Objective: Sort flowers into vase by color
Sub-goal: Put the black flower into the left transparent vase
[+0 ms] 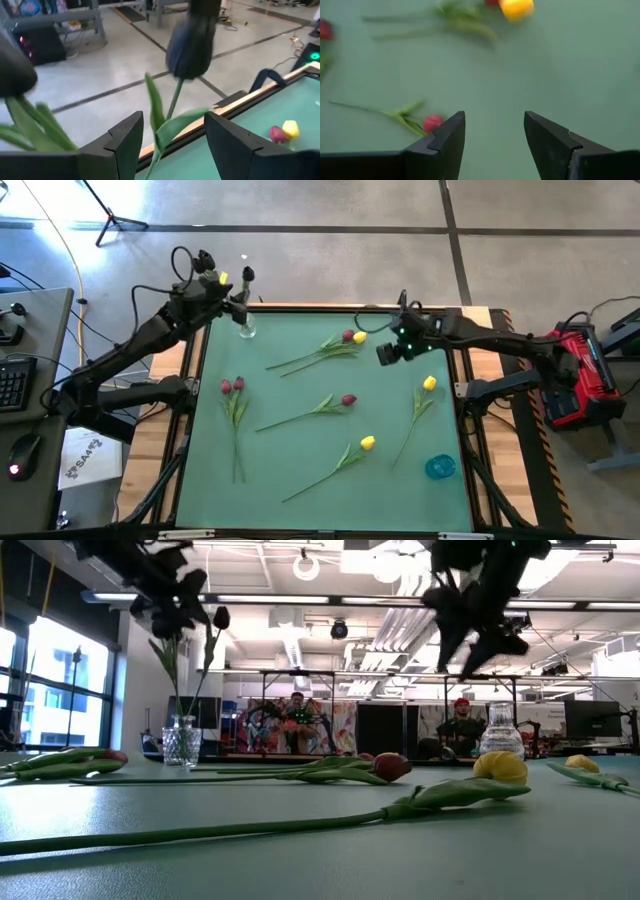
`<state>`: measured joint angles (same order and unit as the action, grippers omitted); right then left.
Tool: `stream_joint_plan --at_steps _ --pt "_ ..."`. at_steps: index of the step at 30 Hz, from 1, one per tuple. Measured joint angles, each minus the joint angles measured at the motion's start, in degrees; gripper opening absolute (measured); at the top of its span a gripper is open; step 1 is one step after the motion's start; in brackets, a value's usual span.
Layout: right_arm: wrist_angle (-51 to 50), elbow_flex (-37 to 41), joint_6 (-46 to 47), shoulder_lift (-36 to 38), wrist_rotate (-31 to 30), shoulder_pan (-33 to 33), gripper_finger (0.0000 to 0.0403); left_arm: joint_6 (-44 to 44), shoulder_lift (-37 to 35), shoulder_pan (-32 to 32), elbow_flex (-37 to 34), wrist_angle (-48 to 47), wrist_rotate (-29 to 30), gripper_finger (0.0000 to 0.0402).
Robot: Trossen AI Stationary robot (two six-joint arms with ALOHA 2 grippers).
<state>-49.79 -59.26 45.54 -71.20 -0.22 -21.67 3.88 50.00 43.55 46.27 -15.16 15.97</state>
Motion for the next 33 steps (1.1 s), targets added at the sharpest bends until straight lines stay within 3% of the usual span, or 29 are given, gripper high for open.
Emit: stream_joint_plan --at_steps 10,20,25,33 --pt "0.22 12.67 15.11 0.04 2.70 5.34 0.0190 -4.10 -2.37 -8.07 8.58 -10.12 3.81 0.0198" --pt "-4.88 13.85 22.59 0.04 2.24 9.21 0.0190 -2.58 -0.05 -13.83 9.28 -10.35 6.14 0.0198" --pt "-8.30 13.85 26.26 0.04 2.48 11.06 0.0190 -1.07 3.90 -15.86 9.28 -10.31 2.91 0.0198" --pt "-11.78 13.85 34.02 0.28 2.68 14.90 0.0190 -1.14 16.35 -19.10 9.25 -9.29 0.59 0.0198"
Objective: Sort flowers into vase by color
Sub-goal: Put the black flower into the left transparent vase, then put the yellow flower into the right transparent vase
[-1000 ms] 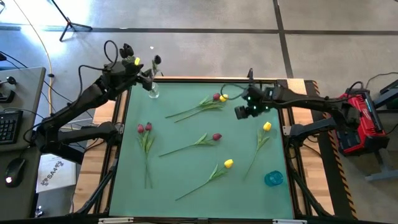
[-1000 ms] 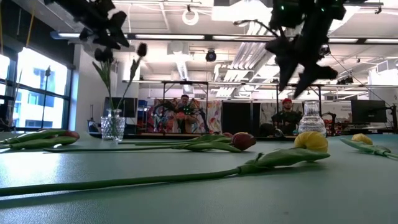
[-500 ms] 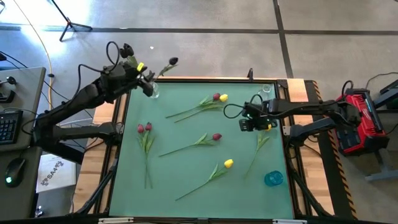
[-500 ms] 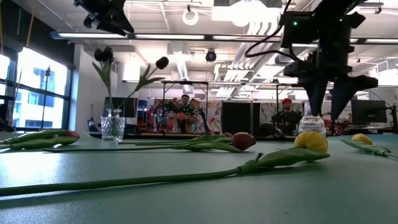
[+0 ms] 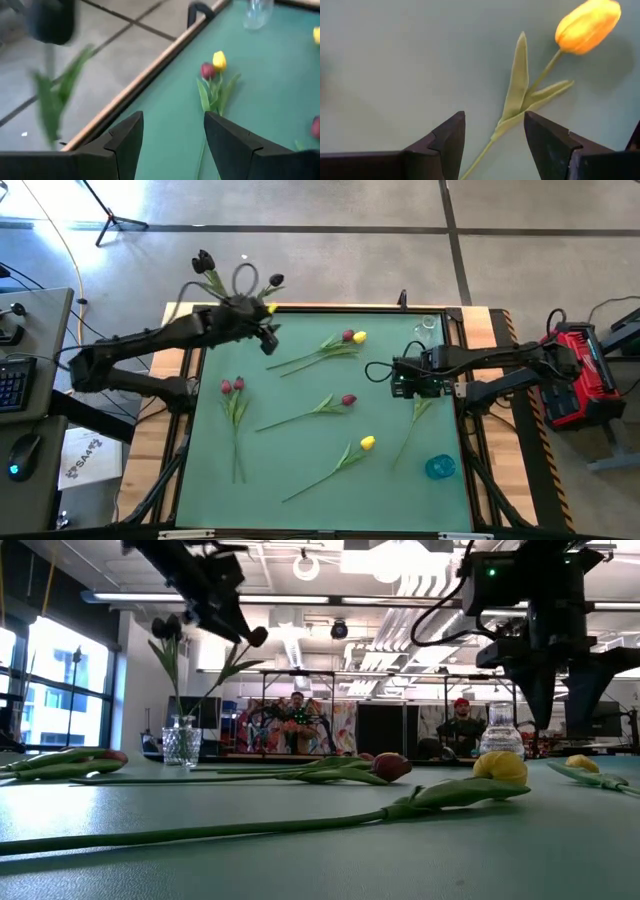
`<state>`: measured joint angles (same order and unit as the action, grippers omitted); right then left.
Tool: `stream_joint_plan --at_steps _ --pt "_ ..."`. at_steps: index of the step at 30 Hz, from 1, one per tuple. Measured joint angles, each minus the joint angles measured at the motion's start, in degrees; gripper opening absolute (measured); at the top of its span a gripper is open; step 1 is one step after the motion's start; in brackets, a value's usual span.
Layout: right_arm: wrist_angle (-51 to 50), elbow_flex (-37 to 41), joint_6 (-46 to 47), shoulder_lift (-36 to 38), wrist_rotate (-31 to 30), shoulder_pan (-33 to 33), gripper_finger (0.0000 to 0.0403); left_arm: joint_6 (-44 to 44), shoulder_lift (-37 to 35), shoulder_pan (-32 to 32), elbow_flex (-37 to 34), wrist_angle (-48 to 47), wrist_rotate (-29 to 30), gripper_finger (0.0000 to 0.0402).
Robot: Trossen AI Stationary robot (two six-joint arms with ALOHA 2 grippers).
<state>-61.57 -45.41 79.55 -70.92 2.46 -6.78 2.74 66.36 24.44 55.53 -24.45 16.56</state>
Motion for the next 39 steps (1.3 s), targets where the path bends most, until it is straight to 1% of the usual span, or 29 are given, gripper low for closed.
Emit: stream_joint_plan --at_steps 5,10,12,13,15,20,22,25,32,39 --pt "0.24 0.00 3.00 0.12 -0.01 1.42 0.0190 -1.30 6.53 0.74 -0.02 4.64 0.04 0.0197" --pt "1.96 0.00 4.55 0.12 -0.95 1.48 0.0190 -1.40 11.94 6.41 -0.04 8.73 0.85 0.0197" --pt "3.41 0.00 5.08 0.12 -1.72 1.48 0.0190 -0.31 13.66 8.86 -0.06 11.50 2.26 0.0197" --pt "4.12 0.00 5.33 0.12 -2.02 1.51 0.0190 0.54 14.29 9.91 -0.06 12.79 3.74 0.0197" --pt "5.66 0.00 5.44 0.12 -2.42 1.59 0.0190 2.18 14.61 11.61 -0.09 13.80 8.58 0.0197" --pt "8.10 0.00 6.36 0.10 -4.22 2.10 0.0190 2.56 13.61 14.43 -0.09 14.91 23.96 0.0197" --pt "8.34 0.00 7.45 0.10 -5.56 2.62 0.0190 2.58 12.66 15.61 -0.09 15.42 26.81 0.0197" --pt "8.52 0.00 7.95 0.10 -6.48 3.18 0.0190 3.32 11.36 17.23 -0.09 15.37 27.14 0.0197" --pt "8.50 0.00 8.31 0.10 -6.45 4.07 0.0190 4.53 8.61 19.82 -0.09 15.35 27.30 0.0197" --pt "8.10 0.00 7.83 0.07 -5.27 5.55 0.0190 2.01 5.53 20.59 -0.09 15.24 28.15 0.0197"
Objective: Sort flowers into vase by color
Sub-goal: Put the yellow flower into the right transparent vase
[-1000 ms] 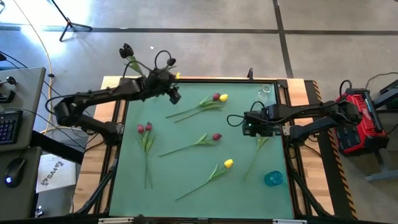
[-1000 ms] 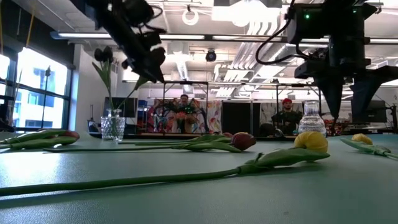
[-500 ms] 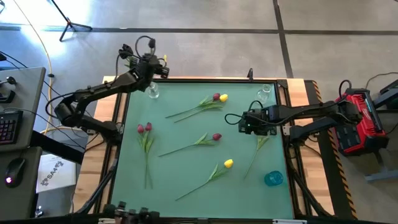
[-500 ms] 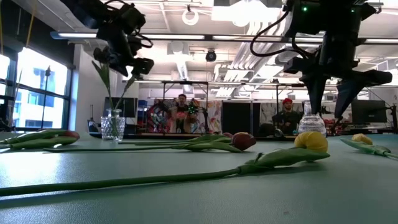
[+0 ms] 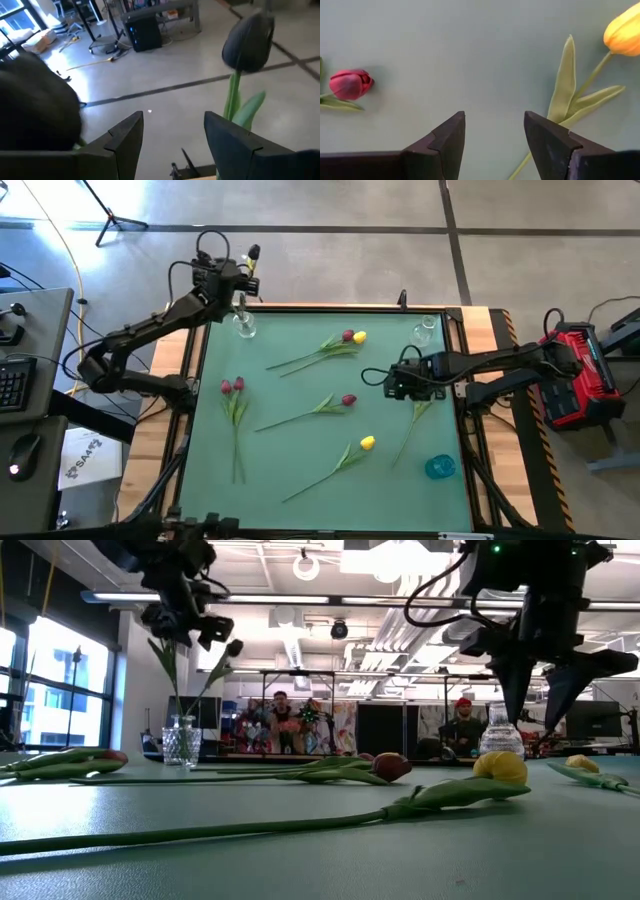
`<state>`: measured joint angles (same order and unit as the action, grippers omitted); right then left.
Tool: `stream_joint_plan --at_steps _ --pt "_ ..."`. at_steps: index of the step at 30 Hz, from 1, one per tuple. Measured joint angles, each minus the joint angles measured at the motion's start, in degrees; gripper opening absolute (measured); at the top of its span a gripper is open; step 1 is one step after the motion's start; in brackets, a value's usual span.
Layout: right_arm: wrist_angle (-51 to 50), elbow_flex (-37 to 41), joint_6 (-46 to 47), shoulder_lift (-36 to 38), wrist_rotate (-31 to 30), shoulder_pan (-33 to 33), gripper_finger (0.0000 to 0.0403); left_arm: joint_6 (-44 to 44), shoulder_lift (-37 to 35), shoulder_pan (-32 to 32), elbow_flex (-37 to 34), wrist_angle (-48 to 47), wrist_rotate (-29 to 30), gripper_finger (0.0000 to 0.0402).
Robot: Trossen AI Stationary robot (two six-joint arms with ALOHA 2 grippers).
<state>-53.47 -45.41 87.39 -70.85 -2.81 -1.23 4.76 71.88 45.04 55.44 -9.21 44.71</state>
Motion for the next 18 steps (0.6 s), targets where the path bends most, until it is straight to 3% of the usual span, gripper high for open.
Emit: stream_joint_plan --at_steps 9,13,18 --pt "-7.52 0.00 8.26 0.00 3.61 3.81 0.0190 -1.88 -10.76 -3.13 0.04 0.17 -3.00 0.0197" --pt "-11.82 0.32 10.28 0.00 3.56 4.67 0.0190 -0.07 -13.26 -6.35 0.11 0.39 -13.22 0.0197" --pt "-7.52 6.40 10.32 0.10 3.33 4.10 0.0181 -0.35 -7.48 -10.08 0.10 0.99 -26.34 0.0197"
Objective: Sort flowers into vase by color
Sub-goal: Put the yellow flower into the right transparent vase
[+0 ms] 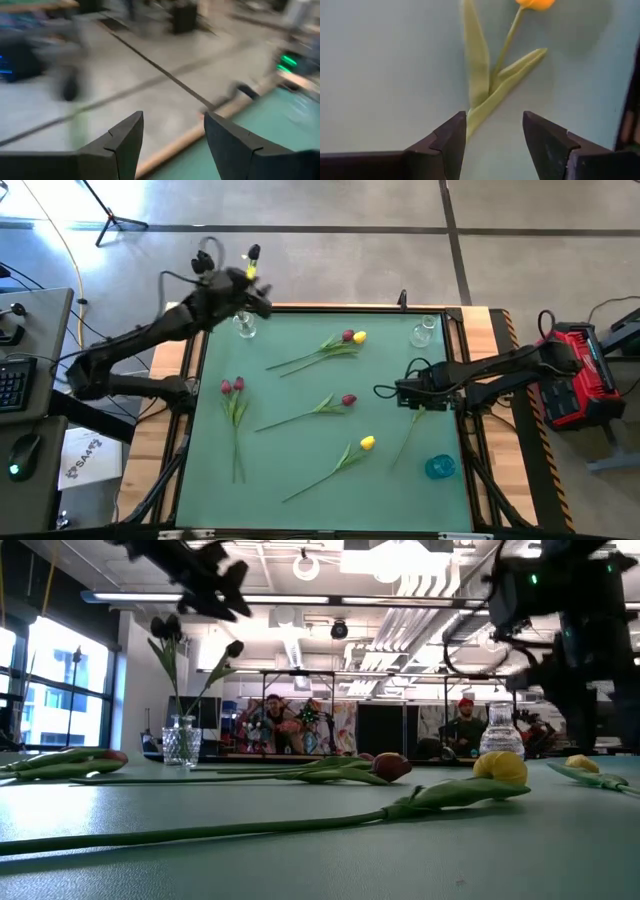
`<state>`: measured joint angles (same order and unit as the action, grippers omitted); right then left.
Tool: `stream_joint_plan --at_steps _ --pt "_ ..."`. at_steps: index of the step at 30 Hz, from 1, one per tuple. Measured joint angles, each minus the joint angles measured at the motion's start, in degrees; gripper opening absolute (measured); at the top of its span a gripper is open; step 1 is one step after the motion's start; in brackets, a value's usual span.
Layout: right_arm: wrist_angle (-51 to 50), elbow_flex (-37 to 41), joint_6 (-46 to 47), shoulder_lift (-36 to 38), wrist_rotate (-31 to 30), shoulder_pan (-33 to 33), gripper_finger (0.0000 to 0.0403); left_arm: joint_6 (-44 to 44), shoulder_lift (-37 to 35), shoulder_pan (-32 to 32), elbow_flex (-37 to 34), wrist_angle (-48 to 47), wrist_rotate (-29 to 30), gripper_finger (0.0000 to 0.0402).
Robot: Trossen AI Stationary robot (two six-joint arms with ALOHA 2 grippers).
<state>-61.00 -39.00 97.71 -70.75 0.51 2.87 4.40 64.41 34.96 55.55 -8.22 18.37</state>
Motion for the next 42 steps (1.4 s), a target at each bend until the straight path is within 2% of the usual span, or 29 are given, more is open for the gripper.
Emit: stream_joint_plan --at_steps 4,8,13,19,25,34,38,42 --pt "4.74 6.12 0.86 0.26 -1.99 -3.85 0.0160 0.55 6.48 -3.06 -0.02 4.10 -7.70 0.0197" --pt "10.74 8.02 0.86 1.84 -3.90 -6.20 0.0137 2.55 11.21 -5.81 -0.06 9.99 -11.86 0.0197" --pt "8.95 6.86 1.36 3.25 -8.76 -7.91 0.0118 2.92 14.77 -7.77 -0.06 14.17 -12.34 0.0197" --pt "7.08 7.67 -0.20 3.29 -11.93 -11.95 0.0101 3.03 17.29 -8.15 -0.06 13.61 -13.37 0.0197" --pt "16.12 9.25 -0.79 3.22 -10.43 -13.96 0.0094 1.15 17.61 -7.59 -0.06 14.05 -13.70 0.0197" --pt "17.56 12.30 2.78 2.59 -9.47 -14.51 0.0091 -3.33 17.61 -4.67 -0.06 13.94 -13.70 0.0197" --pt "17.90 12.68 2.66 2.63 -9.36 -14.39 0.0062 -5.55 17.61 -2.92 -0.06 14.20 -14.03 0.0197" --pt "19.39 12.79 2.17 2.69 -9.45 -14.38 0.0012 -3.79 17.61 -0.59 -0.06 14.15 -19.33 0.0197"
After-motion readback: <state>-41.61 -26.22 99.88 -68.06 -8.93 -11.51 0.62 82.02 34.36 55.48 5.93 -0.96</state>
